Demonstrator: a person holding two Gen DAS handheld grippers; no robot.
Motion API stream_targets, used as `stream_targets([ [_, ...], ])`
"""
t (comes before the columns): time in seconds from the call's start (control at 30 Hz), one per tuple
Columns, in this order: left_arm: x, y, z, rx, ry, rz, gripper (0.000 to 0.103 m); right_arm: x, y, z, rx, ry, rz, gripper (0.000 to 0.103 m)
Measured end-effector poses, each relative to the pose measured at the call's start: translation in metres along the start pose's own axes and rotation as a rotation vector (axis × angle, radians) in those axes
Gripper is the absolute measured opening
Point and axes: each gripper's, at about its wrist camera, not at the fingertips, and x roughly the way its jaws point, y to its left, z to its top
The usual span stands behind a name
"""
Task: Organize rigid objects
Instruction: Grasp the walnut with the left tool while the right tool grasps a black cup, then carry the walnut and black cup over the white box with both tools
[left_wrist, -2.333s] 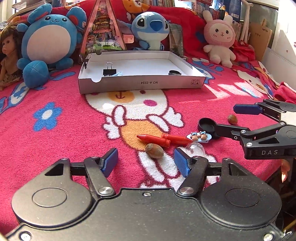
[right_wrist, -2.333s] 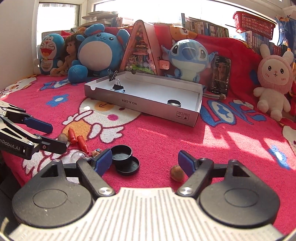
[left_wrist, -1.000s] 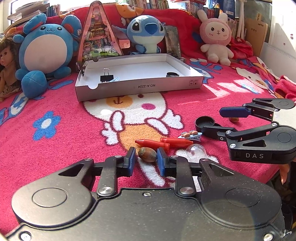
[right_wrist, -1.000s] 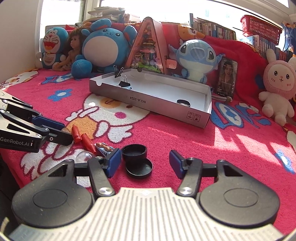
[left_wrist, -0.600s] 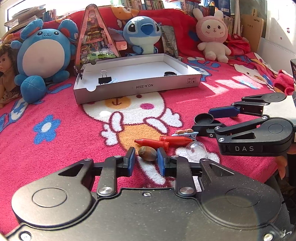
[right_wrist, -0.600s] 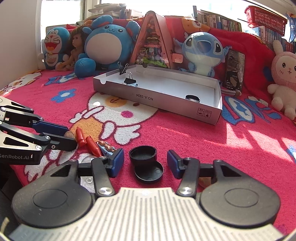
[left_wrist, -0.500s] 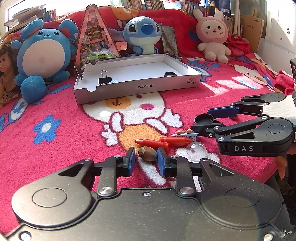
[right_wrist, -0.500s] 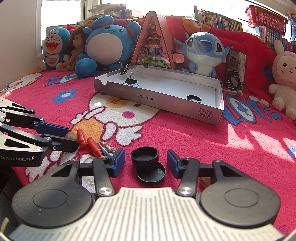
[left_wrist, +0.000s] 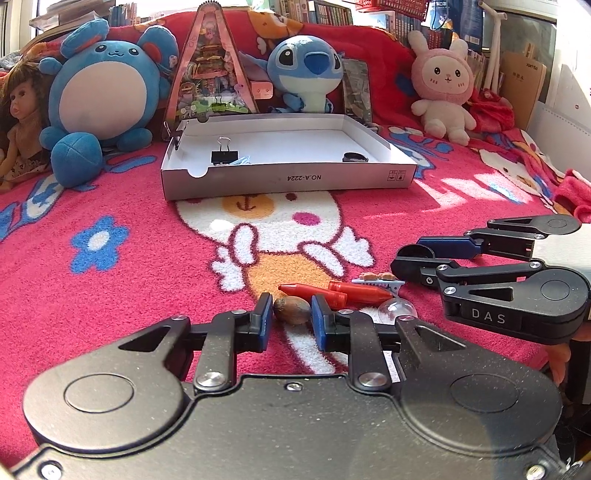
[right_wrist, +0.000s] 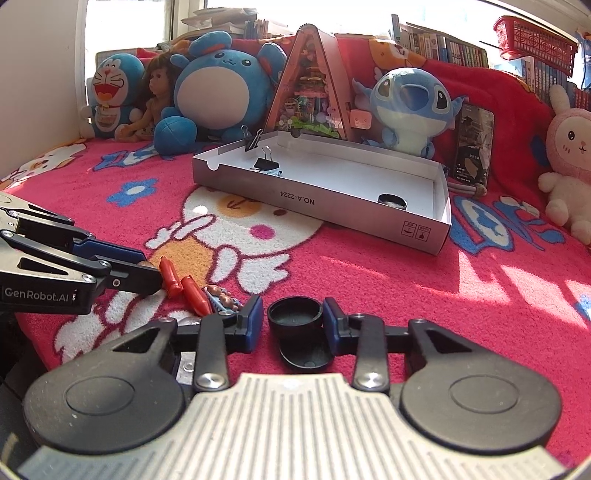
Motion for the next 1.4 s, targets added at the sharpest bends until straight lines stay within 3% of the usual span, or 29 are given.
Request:
stream_targets([
  [0.73,0.001,0.023,0.038,-0.113,-0.063,0.066,0.021,-0.007,-0.029,0.020,0.179,-0.034,-0.042,0.039],
  [1.4,0.025,0.029,0.075,-0.140,-0.099,0.097,0.021,0.007,-0.038,0.045,0.215,-0.038,-0.112,0.039],
])
